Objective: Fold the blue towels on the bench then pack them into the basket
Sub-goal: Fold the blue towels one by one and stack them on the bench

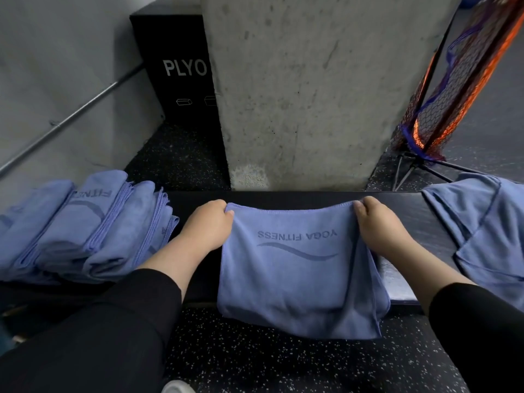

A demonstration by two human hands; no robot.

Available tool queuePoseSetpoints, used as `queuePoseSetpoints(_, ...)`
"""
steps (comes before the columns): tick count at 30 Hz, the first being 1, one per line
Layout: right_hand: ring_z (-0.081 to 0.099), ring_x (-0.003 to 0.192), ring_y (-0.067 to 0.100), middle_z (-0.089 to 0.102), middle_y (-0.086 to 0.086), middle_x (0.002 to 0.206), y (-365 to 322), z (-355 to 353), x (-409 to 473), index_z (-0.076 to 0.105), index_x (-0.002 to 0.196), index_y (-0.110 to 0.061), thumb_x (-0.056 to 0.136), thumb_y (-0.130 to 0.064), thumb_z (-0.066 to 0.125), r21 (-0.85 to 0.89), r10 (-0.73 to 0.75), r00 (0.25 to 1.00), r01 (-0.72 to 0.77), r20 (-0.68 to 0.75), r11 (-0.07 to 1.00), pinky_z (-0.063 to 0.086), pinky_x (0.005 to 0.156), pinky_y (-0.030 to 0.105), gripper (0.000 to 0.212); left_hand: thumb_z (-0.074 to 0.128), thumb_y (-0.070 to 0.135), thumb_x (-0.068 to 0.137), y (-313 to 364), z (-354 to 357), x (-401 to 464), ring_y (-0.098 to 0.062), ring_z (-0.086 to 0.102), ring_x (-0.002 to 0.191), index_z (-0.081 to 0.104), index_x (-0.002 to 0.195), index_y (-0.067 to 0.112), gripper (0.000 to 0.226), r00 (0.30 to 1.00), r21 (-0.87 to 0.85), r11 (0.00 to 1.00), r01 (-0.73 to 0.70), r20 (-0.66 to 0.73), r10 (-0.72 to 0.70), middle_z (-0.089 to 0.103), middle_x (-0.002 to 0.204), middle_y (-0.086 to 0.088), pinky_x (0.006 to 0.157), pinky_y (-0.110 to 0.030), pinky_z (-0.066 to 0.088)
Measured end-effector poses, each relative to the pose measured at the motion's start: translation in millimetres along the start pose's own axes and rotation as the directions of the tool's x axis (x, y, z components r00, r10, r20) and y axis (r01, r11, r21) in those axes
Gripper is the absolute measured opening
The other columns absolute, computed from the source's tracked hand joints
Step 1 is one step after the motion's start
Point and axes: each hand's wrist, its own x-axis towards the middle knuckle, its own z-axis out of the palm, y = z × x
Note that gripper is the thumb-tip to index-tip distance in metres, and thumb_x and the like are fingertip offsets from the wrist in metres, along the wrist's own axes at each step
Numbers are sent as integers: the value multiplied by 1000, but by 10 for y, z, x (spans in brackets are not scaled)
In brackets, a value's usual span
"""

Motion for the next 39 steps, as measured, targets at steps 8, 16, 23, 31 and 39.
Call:
queuePoseSetpoints(8, 52, 87, 32, 58, 8, 89, 17, 39, 112, 53, 89, -12, 103, -36, 46, -32, 43, 997, -45, -59, 999, 35, 71, 36, 29, 50, 30, 102, -38, 123, 76, -26, 54, 74, 48, 79, 18, 27, 991, 107, 994, 36, -135, -21, 59, 84, -4, 59, -34, 37)
queuePoseSetpoints(16, 53, 119, 35, 52, 7, 131, 95, 118, 100, 57, 137, -17, 91, -37, 68, -269, -108, 989, 131, 99, 954, 47, 99, 43, 51, 49, 25, 103, -37, 300, 129, -18, 42, 137, 45, 150, 26, 47, 955, 192, 938, -287, -11, 295, 46, 152, 8, 107, -39, 31)
queuePoseSetpoints(23, 57, 113, 34, 62, 10, 115, 80, 102, 152, 64, 125, -17, 89, -24, 66, -276, -112, 978, 159, 178, 948, 48, 93, 42, 37, 52, 30, 101, 37, 246, 155, -18, 46, 126, 54, 141, 29, 40, 956, 258, 921, -293, 53, 290, 56, 129, 6, 102, -38, 31)
queuePoseSetpoints(31, 55, 75, 20, 63, -1, 81, -26, -172, -47, 57, 90, -20, 86, -18, 69, 11, -152, 987, 152, 49, 988, 37, 62, 33, 12, 72, 19, 88, 41, -7, -56, -9, 54, 65, 61, 78, 15, 16, 976, -436, 884, -166, 57, 211, 61, 70, 7, 61, -25, 41)
queuePoseSetpoints(39, 53, 68, 5, 63, -4, 87, -193, -719, -458, 49, 94, -27, 88, -5, 65, 155, -298, 954, 298, -24, 942, 40, 62, 21, 28, 67, 15, 96, 99, -480, -501, -8, 60, 68, 63, 84, 16, 12, 976, -836, 538, -110, 11, 217, 66, 73, 3, 63, -24, 46)
